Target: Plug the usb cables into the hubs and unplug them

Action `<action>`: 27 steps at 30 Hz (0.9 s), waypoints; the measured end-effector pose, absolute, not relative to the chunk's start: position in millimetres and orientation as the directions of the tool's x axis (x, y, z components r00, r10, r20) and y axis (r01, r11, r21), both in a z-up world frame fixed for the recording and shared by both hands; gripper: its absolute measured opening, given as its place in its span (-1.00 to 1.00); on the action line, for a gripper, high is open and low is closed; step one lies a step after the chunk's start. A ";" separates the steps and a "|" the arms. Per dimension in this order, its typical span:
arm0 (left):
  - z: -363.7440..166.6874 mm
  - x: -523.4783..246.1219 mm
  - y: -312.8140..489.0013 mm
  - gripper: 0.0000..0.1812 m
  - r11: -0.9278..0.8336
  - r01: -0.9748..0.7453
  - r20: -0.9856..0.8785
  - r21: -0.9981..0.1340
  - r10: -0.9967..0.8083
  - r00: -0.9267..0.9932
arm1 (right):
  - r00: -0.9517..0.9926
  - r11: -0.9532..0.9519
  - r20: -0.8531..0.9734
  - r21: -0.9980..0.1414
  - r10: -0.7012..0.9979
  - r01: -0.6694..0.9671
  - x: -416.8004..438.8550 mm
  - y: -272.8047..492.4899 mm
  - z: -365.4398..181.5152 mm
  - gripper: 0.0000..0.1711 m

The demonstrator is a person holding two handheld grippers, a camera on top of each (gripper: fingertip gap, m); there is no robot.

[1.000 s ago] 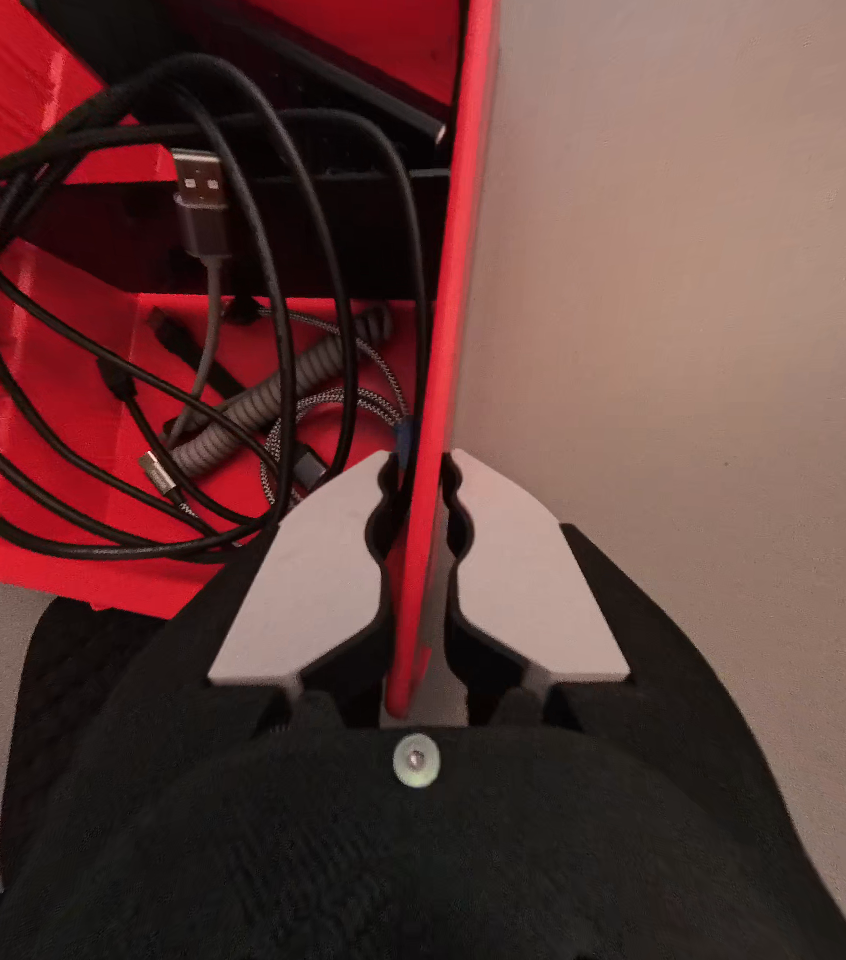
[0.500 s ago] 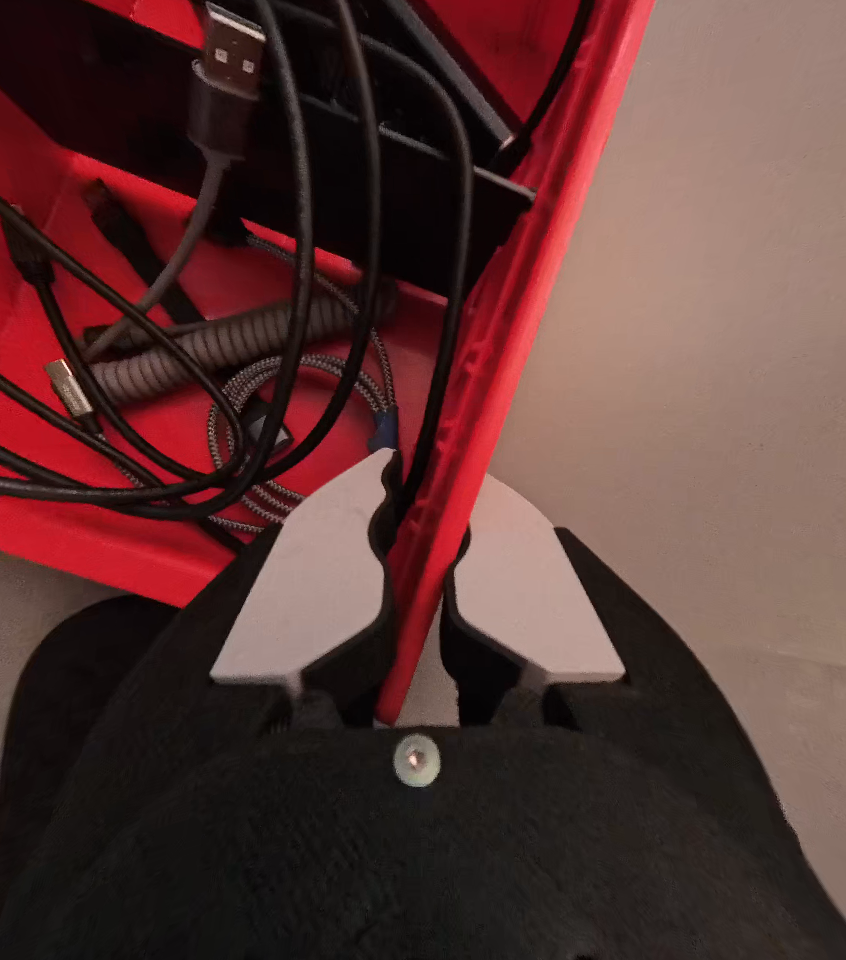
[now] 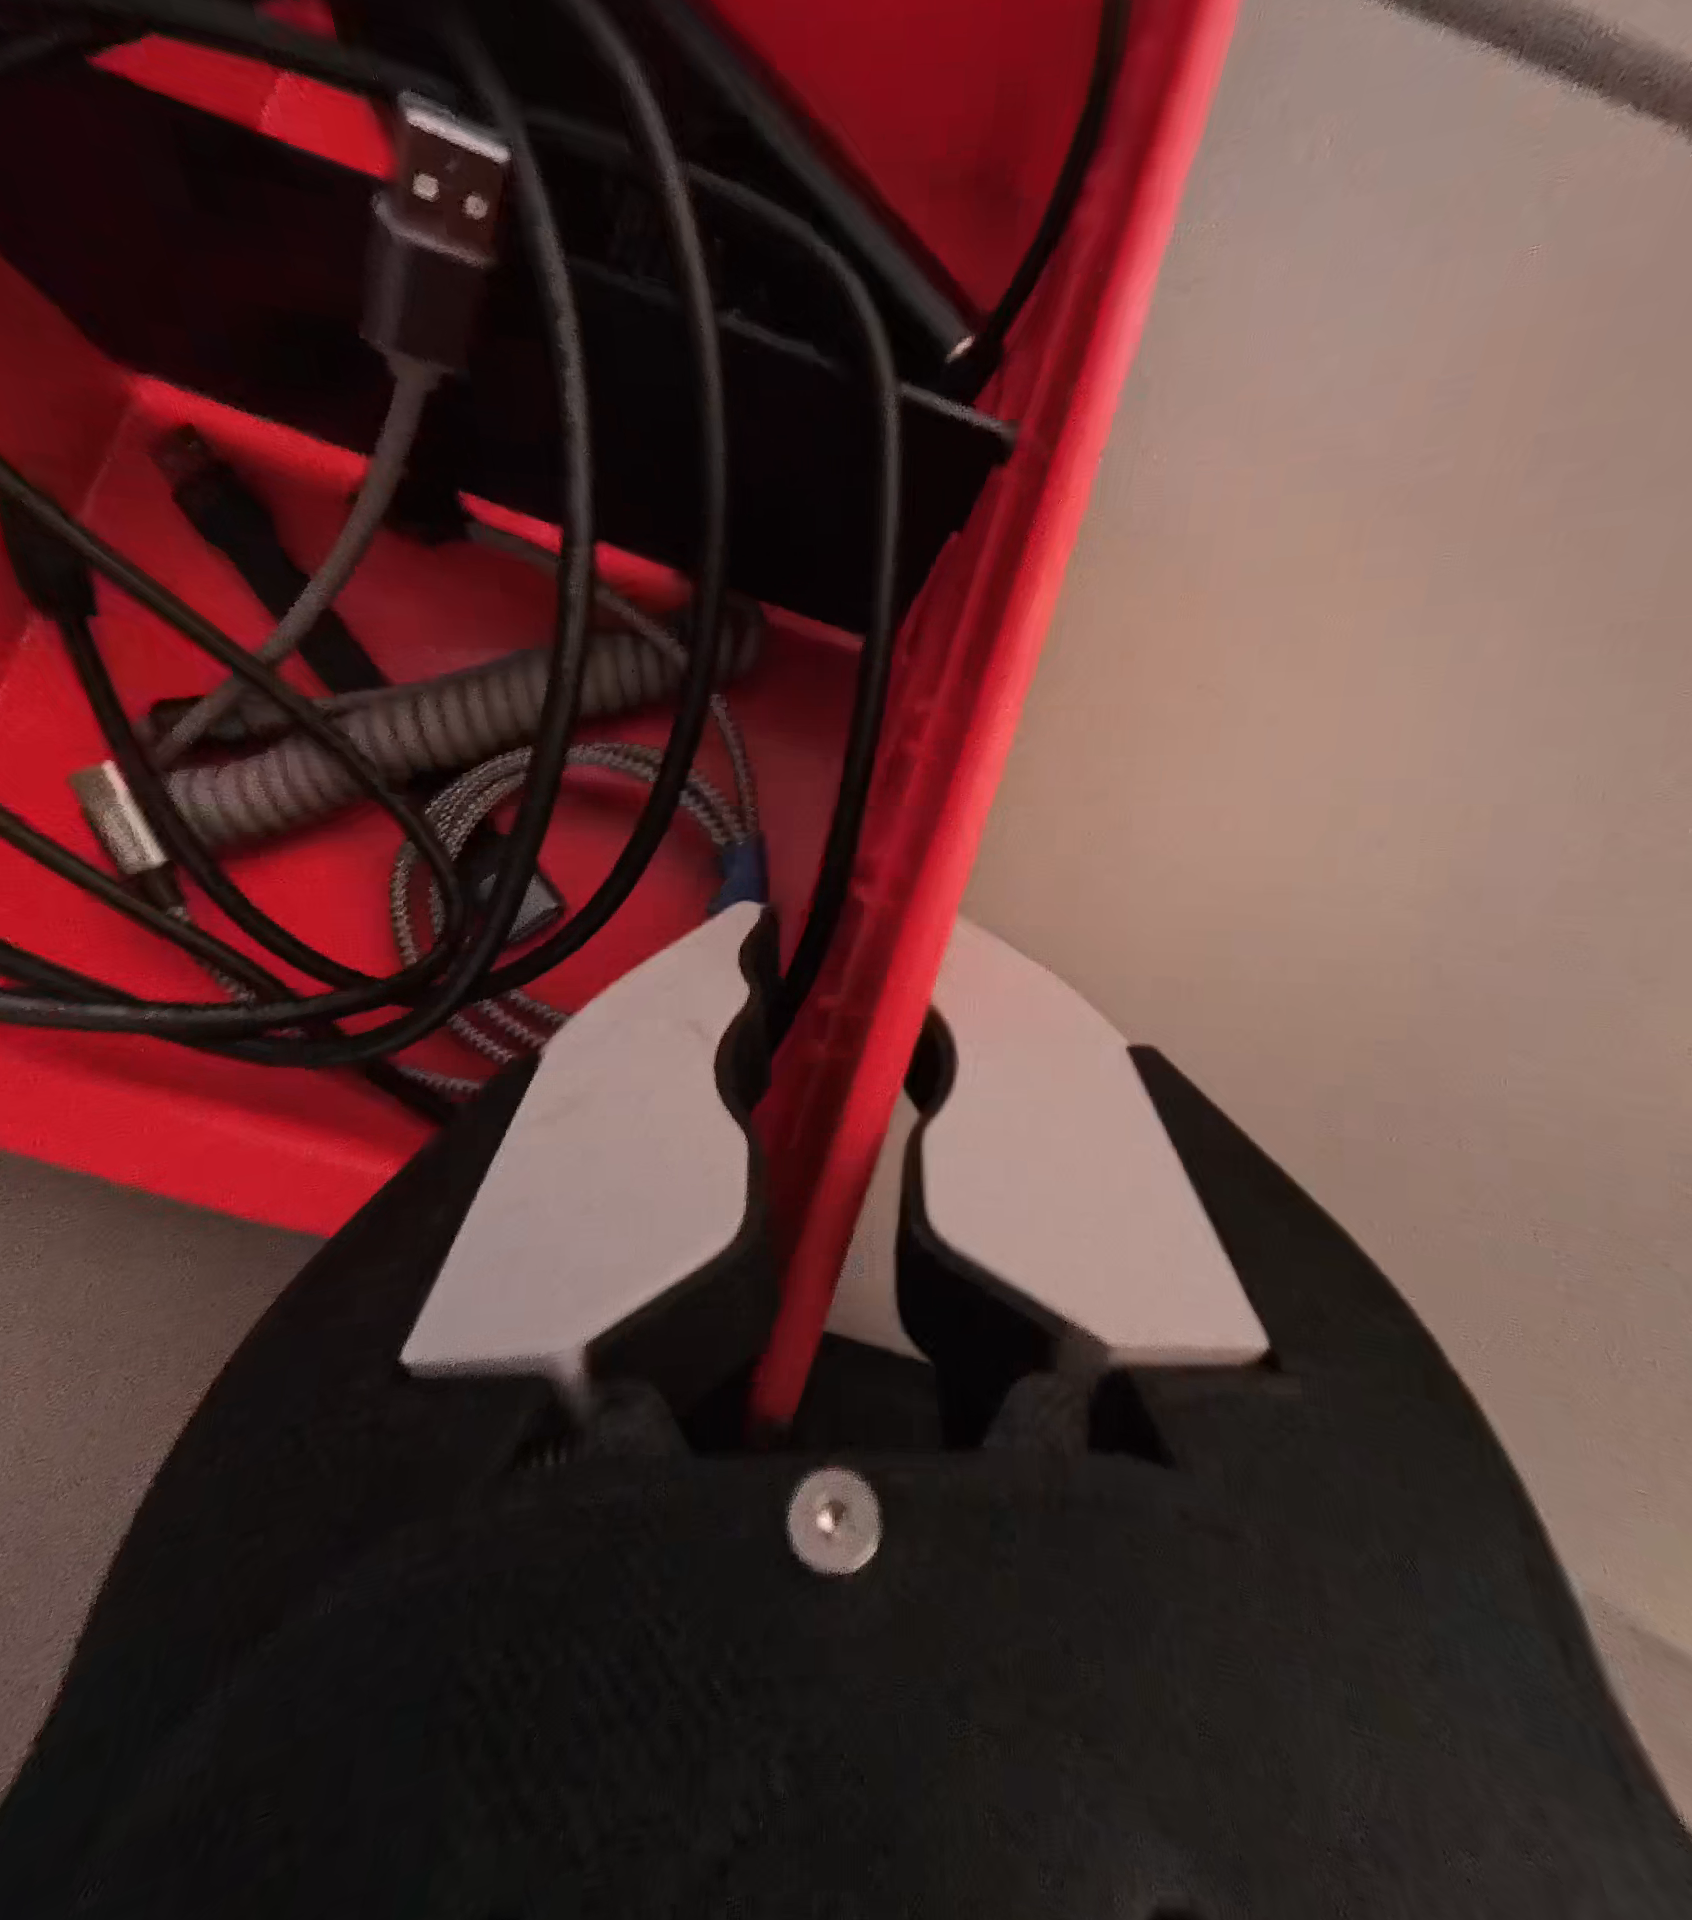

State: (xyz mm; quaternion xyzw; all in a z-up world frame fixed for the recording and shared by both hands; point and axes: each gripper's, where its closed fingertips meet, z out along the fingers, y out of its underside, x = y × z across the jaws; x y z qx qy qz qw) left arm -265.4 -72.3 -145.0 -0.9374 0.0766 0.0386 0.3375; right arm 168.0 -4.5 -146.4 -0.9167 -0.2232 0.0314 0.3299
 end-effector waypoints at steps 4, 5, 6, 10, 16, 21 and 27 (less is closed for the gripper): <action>-136.5 -263.2 -83.6 -0.82 -0.718 -0.110 -0.039 -0.687 -0.115 0.993 | 0.965 -0.562 0.164 -0.788 0.206 0.254 176.9 -14.5 -88.3 -0.42; -131.0 -264.6 -86.9 -0.79 -0.692 -0.088 -0.021 -0.717 -0.104 0.994 | 0.970 -0.437 0.125 -0.875 0.208 0.206 159.5 -20.6 -56.4 -0.43; -123.5 -266.9 -90.2 -0.72 -0.659 -0.060 -0.005 -0.750 -0.085 0.996 | 0.956 -0.273 0.079 -0.949 0.282 0.159 128.6 -29.6 -20.5 -0.44; -86.7 -269.0 -109.7 -0.68 -0.523 0.017 0.050 -0.852 -0.050 0.997 | 0.739 -0.023 0.027 -0.998 0.674 0.058 -14.4 -65.2 46.5 -0.66; -51.9 -263.8 -144.3 -0.65 -0.444 0.001 0.034 -0.896 -0.066 0.997 | 0.755 -0.603 -0.038 -0.627 0.655 0.492 -70.9 -14.0 -64.3 -0.73; -29.9 -259.7 -161.8 -0.64 -0.394 -0.031 0.003 -0.918 -0.087 0.996 | 0.799 -0.736 -0.019 -0.402 0.601 0.544 -71.6 -3.4 -108.2 -0.64; -9.7 -252.2 -172.3 -0.65 -0.330 -0.037 -0.001 -0.943 -0.108 0.994 | 0.819 -0.784 -0.026 -0.311 0.573 0.538 -92.3 -1.8 -118.6 -0.62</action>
